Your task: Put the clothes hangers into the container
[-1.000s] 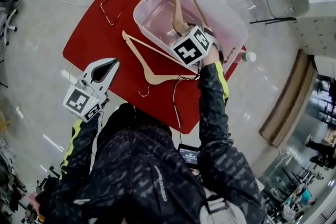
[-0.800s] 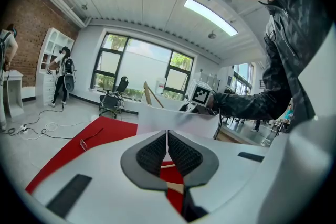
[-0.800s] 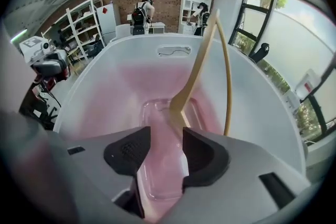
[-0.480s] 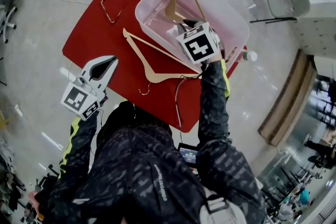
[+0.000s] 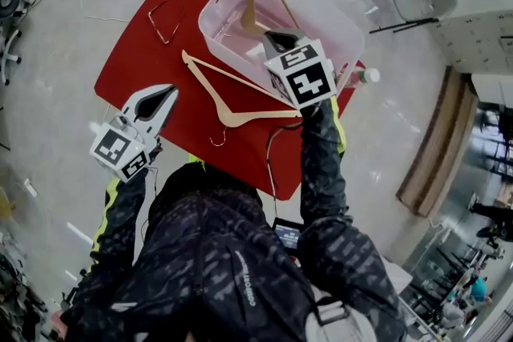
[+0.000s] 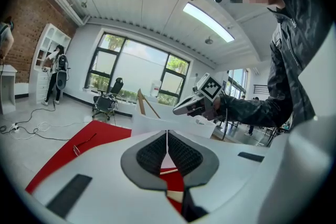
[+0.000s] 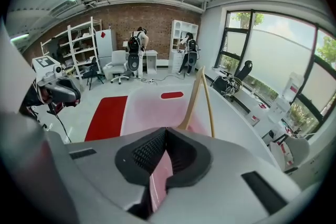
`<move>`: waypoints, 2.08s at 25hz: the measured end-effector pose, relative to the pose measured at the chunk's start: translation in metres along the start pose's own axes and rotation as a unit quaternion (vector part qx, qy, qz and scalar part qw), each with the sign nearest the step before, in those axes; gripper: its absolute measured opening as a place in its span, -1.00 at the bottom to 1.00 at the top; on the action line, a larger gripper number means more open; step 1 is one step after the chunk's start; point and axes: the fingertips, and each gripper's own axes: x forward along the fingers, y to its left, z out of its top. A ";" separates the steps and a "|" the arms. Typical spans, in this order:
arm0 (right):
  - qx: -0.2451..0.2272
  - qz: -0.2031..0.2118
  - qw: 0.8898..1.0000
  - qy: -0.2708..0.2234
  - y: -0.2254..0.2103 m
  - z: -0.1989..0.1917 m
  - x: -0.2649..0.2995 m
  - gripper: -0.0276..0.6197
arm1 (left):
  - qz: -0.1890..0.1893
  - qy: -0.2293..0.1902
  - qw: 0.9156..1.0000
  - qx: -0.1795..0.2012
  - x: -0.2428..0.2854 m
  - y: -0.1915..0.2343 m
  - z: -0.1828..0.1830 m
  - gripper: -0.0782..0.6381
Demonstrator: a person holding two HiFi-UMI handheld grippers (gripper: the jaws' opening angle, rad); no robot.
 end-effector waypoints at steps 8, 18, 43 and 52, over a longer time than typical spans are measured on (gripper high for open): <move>0.016 0.017 0.999 -0.025 0.039 0.001 -0.038 -0.87 | -0.044 -0.001 0.999 -0.014 -0.004 -0.019 0.015 -0.75; 0.040 0.021 0.995 -0.094 0.098 0.020 -0.089 -0.87 | -0.062 -0.012 0.998 0.007 -0.026 -0.041 0.031 -0.75; 0.124 0.020 0.983 -0.135 0.230 -0.029 -0.138 -0.87 | -0.148 0.003 0.989 0.014 -0.074 -0.113 0.010 -0.75; 0.126 0.040 0.984 -0.119 0.265 -0.050 -0.130 -0.87 | -0.163 0.019 0.986 0.029 -0.091 -0.128 -0.016 -0.75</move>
